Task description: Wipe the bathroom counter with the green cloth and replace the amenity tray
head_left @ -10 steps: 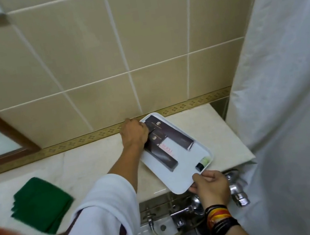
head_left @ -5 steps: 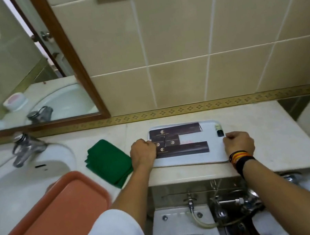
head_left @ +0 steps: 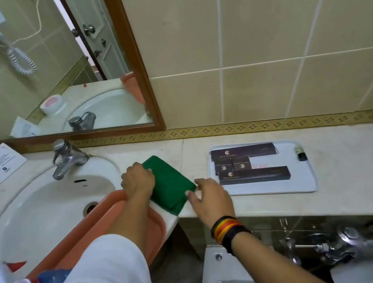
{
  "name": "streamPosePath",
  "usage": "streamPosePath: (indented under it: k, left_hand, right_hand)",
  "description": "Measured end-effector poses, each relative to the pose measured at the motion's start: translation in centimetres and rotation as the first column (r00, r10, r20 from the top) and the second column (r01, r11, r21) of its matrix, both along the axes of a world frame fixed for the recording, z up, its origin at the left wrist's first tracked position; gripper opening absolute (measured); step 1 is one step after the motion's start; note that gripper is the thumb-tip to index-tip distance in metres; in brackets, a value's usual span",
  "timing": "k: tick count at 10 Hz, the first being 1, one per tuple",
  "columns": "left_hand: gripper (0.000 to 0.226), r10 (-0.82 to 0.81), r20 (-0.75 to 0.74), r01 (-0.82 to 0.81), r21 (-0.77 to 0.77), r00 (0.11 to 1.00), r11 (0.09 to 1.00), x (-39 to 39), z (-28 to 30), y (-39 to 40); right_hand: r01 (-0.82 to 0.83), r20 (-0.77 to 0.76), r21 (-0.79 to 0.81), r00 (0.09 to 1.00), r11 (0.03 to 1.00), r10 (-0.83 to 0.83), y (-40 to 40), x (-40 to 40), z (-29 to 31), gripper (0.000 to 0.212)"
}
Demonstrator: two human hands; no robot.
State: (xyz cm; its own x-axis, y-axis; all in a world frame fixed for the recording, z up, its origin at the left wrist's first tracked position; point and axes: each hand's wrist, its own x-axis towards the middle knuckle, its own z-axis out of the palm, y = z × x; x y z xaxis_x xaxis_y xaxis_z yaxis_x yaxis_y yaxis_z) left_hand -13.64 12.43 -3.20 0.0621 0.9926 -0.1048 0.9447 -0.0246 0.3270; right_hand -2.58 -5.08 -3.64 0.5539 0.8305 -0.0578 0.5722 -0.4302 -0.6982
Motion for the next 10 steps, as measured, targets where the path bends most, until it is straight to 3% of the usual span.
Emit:
streamPosePath:
  k: [2, 3, 4, 5, 6, 7, 9, 10]
  left_hand:
    - [0.039, -0.013, -0.024, 0.011, -0.073, 1.0, 0.997, -0.9, -2.1, 1.3]
    - [0.033, 0.025, 0.136, -0.005, -0.146, 0.99, 0.989, -1.4, -1.8, 2.1]
    - [0.025, 0.067, 0.292, -0.016, -0.176, 0.954, 0.984, -1.7, 0.1, 2.1]
    - [0.033, 0.153, 0.451, -0.091, -0.155, 0.879, 0.984, -3.1, 3.5, 1.3]
    - [0.038, 0.234, 0.479, -0.198, -0.125, 0.846, 0.972, -5.6, 7.2, 0.4]
    - [0.038, 0.25, 0.34, -0.238, -0.076, 0.907, 0.968, -8.0, 9.0, -1.1]
    - [0.033, 0.273, 0.075, -0.264, -0.116, 0.959, 0.958, -11.3, 6.1, -5.1]
    - [0.032, 0.203, -0.016, -0.203, -0.018, 0.979, 0.979, -11.3, 4.9, -6.3]
  right_hand:
    - [0.056, 0.19, -0.205, 0.982, 0.977, -0.017, 5.2, -3.0, -1.5, 0.033]
    - [0.077, 0.142, -0.28, 0.989, 0.957, -0.038, 6.7, -2.1, -1.3, 0.029]
    - [0.104, 0.053, -0.231, 0.994, 0.967, -0.094, 7.3, -1.4, 0.0, 0.026]
    - [0.11, -0.22, -0.024, 0.969, 0.994, -0.113, 6.7, -2.4, 1.6, 0.019]
    - [0.16, -0.563, 0.079, 0.822, 0.984, -0.089, 5.3, -4.7, 4.1, 0.022]
    - [0.098, -0.629, 0.084, 0.777, 0.992, -0.023, 4.4, -7.5, 5.8, 0.028]
    - [-0.058, -0.546, -0.101, 0.838, 0.993, -0.007, 2.8, -10.8, 3.5, 0.02]
    - [-0.111, -0.25, -0.056, 0.964, 0.992, 0.093, 1.9, -10.8, 3.1, 0.02]
